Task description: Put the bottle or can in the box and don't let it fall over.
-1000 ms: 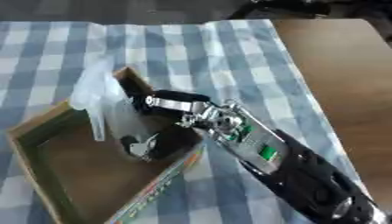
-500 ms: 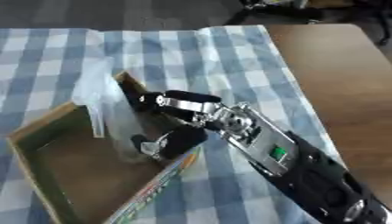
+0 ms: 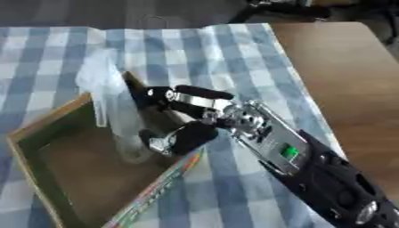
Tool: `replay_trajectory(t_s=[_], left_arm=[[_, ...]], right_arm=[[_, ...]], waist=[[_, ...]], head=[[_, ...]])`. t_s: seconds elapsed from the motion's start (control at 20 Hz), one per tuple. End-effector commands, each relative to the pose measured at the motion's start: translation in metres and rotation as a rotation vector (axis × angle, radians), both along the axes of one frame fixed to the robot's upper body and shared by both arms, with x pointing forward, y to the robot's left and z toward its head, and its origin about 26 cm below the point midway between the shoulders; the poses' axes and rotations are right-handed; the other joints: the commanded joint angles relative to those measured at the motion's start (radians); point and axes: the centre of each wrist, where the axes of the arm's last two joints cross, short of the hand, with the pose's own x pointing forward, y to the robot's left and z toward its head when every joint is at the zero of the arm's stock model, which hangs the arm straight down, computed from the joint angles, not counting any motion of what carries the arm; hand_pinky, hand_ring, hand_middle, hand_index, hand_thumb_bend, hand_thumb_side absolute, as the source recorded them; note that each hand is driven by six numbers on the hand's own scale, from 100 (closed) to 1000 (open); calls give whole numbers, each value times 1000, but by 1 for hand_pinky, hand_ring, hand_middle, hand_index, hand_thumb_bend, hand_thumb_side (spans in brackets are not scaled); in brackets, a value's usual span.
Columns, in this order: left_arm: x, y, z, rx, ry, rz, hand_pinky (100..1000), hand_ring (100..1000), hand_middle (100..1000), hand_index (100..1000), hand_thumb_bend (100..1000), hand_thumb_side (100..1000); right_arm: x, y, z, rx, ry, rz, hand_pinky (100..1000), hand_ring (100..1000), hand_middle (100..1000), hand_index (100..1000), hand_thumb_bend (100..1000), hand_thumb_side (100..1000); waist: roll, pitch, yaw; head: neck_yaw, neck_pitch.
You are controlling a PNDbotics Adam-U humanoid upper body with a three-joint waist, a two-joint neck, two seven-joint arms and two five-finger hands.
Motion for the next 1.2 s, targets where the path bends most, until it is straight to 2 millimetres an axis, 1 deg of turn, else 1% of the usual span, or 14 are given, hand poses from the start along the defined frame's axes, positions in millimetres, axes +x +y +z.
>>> replay_trajectory(t_s=[0.05, 0.2, 0.25, 0.3, 0.35, 0.4, 0.45, 0.5, 0.65, 0.85, 1.05, 1.2], left_arm=[[-5, 5, 16, 43, -32, 19, 975, 1000, 1000, 588, 100, 593], [-5, 6, 15, 42, -30, 22, 974, 1000, 1000, 588, 100, 593], [-5, 6, 15, 41, -30, 23, 974, 1000, 1000, 588, 100, 593], [-6, 6, 14, 40, -29, 24, 974, 1000, 1000, 588, 100, 592], [-6, 6, 14, 38, -28, 26, 974, 1000, 1000, 588, 100, 592], [-6, 6, 14, 36, -27, 26, 974, 1000, 1000, 588, 100, 590], [-6, 6, 13, 33, -26, 24, 974, 1000, 1000, 588, 100, 588], [-6, 5, 12, 30, -24, 23, 974, 1000, 1000, 588, 100, 588], [-7, 6, 7, 17, -10, 31, 975, 1000, 1000, 588, 100, 582], [-6, 3, 3, 2, -7, 26, 975, 1000, 1000, 589, 100, 581], [-2, -6, 7, -20, -27, 1, 973, 1000, 1000, 590, 100, 575], [1, -15, 10, -37, -43, -20, 972, 1000, 1000, 591, 100, 571]], right_arm=[[-4, -9, 11, 12, -59, -1, 1000, 1000, 1000, 1000, 100, 199], [-4, -16, 13, 55, -88, -4, 1000, 1000, 1000, 1000, 100, 203], [-4, -19, 13, 69, -96, -3, 1000, 1000, 1000, 1000, 100, 253], [-4, -23, 14, 84, -104, -6, 1000, 1000, 1000, 1000, 100, 216], [-4, -27, 14, 99, -113, -10, 1000, 1000, 1000, 1000, 100, 223], [-5, -31, 15, 116, -124, -16, 1000, 1000, 1000, 1000, 100, 312], [-5, -36, 16, 136, -137, -26, 1000, 1000, 1000, 1000, 100, 437], [-6, -41, 17, 161, -149, -40, 1000, 1000, 1000, 1000, 100, 470], [-8, -59, 16, 254, -189, -93, 1000, 1000, 1000, 987, 100, 470], [-13, -83, 22, 384, -275, -168, 1000, 1000, 1000, 986, 100, 470], [-21, -107, 16, 524, -337, -255, 997, 1000, 1000, 985, 100, 470], [-29, -125, 13, 619, -390, -322, 973, 988, 1000, 970, 100, 470]], waist=[[6, -26, -4], [8, -28, -10], [9, -29, -12], [9, -31, -15], [10, -33, -18], [11, -34, -22], [13, -36, -25], [15, -38, -29], [24, -43, -43], [36, -44, -62], [41, -40, -79], [43, -35, -90]], head=[[12, 12], [26, 20], [30, 21], [35, 22], [39, 23], [45, 22], [51, 20], [58, 18], [85, 10], [112, 5], [131, 6], [142, 2]])
